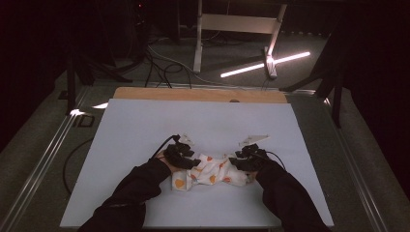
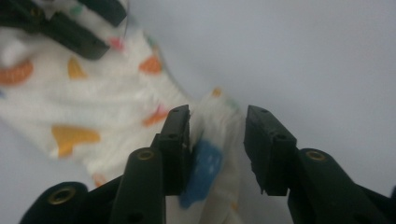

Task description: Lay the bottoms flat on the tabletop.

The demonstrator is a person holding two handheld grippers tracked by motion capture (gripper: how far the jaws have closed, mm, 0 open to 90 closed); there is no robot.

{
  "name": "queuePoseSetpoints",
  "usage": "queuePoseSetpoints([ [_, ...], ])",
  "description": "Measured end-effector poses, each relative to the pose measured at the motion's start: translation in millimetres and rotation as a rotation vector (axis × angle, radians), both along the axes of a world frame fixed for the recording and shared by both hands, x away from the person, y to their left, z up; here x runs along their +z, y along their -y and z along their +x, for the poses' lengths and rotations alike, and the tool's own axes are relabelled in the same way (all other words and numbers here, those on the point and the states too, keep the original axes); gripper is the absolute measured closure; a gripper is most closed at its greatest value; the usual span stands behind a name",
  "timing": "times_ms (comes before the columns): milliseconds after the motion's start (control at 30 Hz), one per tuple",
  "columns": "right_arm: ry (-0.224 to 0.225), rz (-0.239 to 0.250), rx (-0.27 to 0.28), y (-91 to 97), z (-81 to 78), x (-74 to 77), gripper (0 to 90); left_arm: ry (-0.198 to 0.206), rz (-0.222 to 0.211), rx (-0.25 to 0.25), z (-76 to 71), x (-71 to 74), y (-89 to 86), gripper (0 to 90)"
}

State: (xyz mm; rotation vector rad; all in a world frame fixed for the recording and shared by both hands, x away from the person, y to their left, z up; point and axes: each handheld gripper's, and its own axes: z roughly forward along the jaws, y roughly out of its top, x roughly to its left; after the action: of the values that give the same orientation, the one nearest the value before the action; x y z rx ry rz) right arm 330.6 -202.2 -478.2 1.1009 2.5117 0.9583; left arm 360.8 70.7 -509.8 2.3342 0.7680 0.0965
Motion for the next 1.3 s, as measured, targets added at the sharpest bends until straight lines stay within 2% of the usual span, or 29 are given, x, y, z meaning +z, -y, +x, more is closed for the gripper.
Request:
queuePoseSetpoints([
  [100,-0.017,-0.041,0.009,0.7,-5.6,-7.4,67.0,0.009,0.008,-0.003,-1.9,-2.2,3.4,54.2],
  [167,-0.023,-0.054,0.008,3.3,-8.8,-9.1,73.0,0.021,0.020,0.003,-3.2,-2.4,5.5,59.4],
  [233,-0.029,-0.065,0.009,6.0,-10.7,-9.7,74.4,0.022,0.023,-0.008,-4.6,-2.1,7.6,65.3],
  [300,-0.029,-0.067,0.003,8.9,-11.7,-9.6,79.8,0.019,0.021,-0.019,-6.4,-2.1,10.1,76.6],
  [367,-0.038,-0.055,0.009,11.1,-12.2,-9.6,82.5,0.019,0.027,-0.020,-7.3,-1.7,12.5,82.1],
  [467,-0.016,-0.044,0.006,10.6,-13.1,-7.6,84.6,0.027,0.026,-0.020,-7.5,-1.4,13.8,87.7],
  [633,0.035,-0.038,0.012,7.2,-15.3,2.5,85.1,0.054,0.015,-0.003,-8.6,3.5,10.1,89.1],
  [867,0.107,-0.028,0.010,-0.6,-18.8,17.2,83.9,0.106,-0.036,0.010,-18.0,30.8,-10.7,89.2],
  [933,0.090,0.010,0.026,-3.6,-19.5,19.5,76.8,0.108,-0.047,0.012,-23.2,36.6,-19.4,89.2],
  [1000,0.086,0.018,0.049,-8.9,-21.2,18.3,72.4,0.113,-0.049,0.016,-29.0,40.0,-29.0,89.2],
  [1167,0.067,0.022,0.073,-20.0,-24.6,13.9,72.0,0.107,-0.057,0.032,-45.2,43.4,-54.5,89.2],
  [1300,0.090,0.024,0.064,-23.6,-22.8,17.9,77.6,0.097,-0.059,0.039,-56.0,42.1,-68.6,89.1],
])
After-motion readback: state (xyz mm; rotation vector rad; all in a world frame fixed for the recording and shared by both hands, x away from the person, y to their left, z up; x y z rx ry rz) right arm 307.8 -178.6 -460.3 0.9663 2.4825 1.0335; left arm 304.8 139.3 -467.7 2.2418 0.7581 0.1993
